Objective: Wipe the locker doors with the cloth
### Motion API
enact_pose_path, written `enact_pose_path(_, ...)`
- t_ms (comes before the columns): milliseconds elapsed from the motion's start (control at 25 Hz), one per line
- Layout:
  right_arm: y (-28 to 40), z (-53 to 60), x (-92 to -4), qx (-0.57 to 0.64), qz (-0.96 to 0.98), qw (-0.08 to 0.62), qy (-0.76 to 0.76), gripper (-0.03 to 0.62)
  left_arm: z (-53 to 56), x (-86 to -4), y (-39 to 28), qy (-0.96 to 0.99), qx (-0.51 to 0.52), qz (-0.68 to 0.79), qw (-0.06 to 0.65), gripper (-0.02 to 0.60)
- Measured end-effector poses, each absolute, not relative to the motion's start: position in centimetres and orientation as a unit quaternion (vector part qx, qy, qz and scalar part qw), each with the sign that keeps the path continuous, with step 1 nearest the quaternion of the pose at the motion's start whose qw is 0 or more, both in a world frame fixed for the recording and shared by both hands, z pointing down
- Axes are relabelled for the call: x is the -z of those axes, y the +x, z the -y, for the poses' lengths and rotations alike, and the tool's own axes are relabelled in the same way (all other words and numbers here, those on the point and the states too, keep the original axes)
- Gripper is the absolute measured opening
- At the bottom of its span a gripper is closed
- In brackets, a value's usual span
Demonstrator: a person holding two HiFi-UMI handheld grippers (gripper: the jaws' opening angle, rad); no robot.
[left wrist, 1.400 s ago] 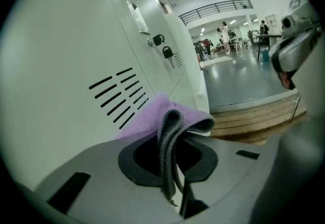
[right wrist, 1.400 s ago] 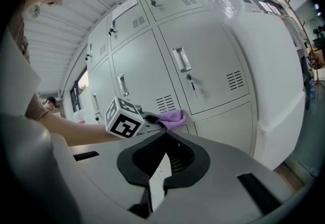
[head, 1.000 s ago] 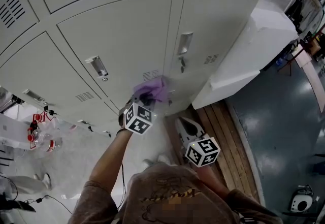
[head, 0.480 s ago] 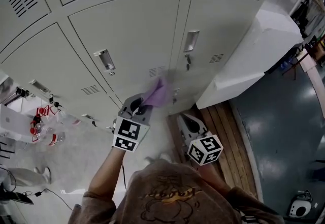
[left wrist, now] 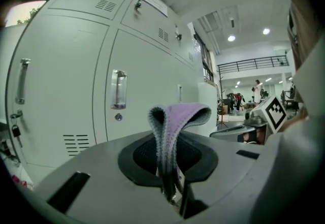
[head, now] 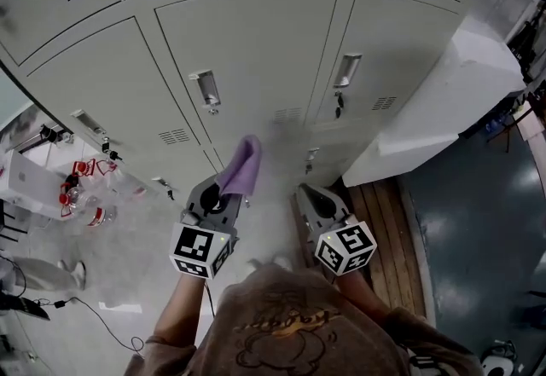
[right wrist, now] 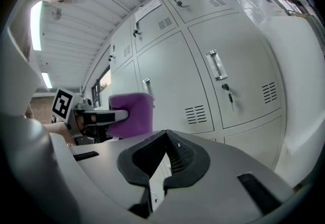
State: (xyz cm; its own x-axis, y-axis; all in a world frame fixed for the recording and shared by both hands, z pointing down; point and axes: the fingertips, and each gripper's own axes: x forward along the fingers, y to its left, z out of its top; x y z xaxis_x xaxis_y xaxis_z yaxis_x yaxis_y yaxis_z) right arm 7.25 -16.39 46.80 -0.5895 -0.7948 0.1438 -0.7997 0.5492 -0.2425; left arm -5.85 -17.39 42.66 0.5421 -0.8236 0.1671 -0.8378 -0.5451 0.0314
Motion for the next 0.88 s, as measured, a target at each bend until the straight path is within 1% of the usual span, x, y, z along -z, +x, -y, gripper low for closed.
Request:
enact_pose_path(160,5.5,16.3,-46.6,-0.134,0.891,0.007,0.434,-0.003,15.8,-43.5,-8.2,0.858,-0.021,0.507,0.076,0.043)
enact_pose_path(360,3.7,16.2,-46.5,-0.123,0.902,0.006,0.414,-0.003,14.6,-45.5,-9.6,0.844,-0.004,0.528,0.095,0.043)
enact_pose_path(560,2.7,16.4,-47.2,-0.120,0.905,0.004,0.407,-0.003,14.4,-47.0,-10.6,0.837,-0.011,0.539,0.094,0.043)
enact_pose_path(880,2.3,17.0,-49.6,-0.126,0.901,0.005,0.415,-0.003,14.6,-50.2,-11.1,0.827,-0.017,0.550,0.119,0.043)
